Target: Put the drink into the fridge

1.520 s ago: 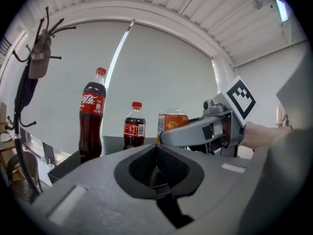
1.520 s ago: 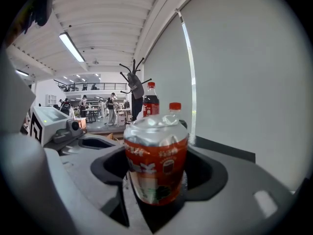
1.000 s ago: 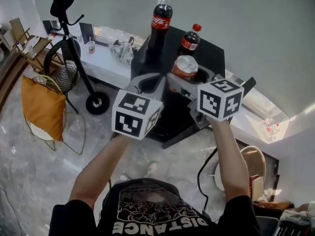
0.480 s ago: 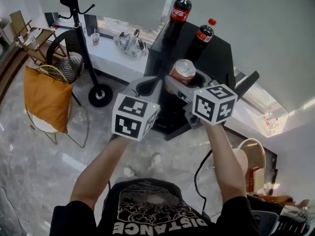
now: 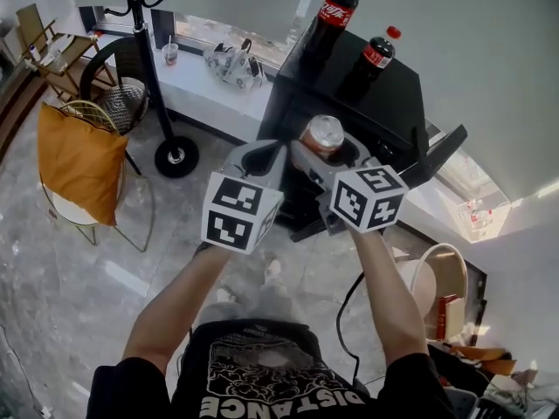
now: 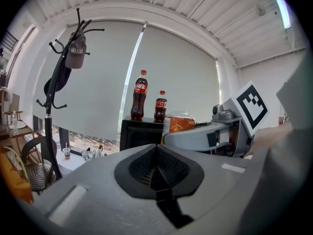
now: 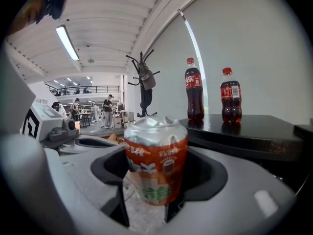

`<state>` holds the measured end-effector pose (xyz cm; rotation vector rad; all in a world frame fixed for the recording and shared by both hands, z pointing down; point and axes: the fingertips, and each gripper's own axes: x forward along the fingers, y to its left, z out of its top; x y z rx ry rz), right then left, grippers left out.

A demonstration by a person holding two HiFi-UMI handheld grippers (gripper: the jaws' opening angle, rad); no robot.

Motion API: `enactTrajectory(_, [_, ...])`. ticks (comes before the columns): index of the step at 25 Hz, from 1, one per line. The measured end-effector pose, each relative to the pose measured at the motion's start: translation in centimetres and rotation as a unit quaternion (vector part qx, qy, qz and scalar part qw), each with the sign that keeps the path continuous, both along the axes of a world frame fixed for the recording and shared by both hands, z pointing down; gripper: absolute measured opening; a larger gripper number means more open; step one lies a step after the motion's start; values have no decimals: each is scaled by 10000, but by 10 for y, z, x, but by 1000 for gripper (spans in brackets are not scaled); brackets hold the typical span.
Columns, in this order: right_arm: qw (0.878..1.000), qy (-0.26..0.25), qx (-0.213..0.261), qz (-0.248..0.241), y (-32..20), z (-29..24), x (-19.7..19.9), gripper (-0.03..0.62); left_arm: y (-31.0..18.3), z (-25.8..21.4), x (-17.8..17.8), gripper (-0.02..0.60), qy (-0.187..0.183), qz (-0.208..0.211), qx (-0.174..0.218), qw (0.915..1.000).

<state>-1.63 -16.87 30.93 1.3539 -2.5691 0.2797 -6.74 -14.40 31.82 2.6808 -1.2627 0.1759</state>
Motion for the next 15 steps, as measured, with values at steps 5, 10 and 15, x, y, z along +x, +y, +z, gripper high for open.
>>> enactTrajectory(5, [9999, 54, 113, -31, -16, 29, 9, 334, -14, 30, 10, 3, 81, -5, -67, 9999])
enactTrajectory(10, [10000, 30, -32, -3, -28, 80, 21, 334, -31, 74, 21, 3, 32, -107, -118, 9999])
enactTrajectory(15, [9997, -85, -209, 41, -44, 130, 31, 334, -45, 118, 29, 3, -1, -160, -237, 9996])
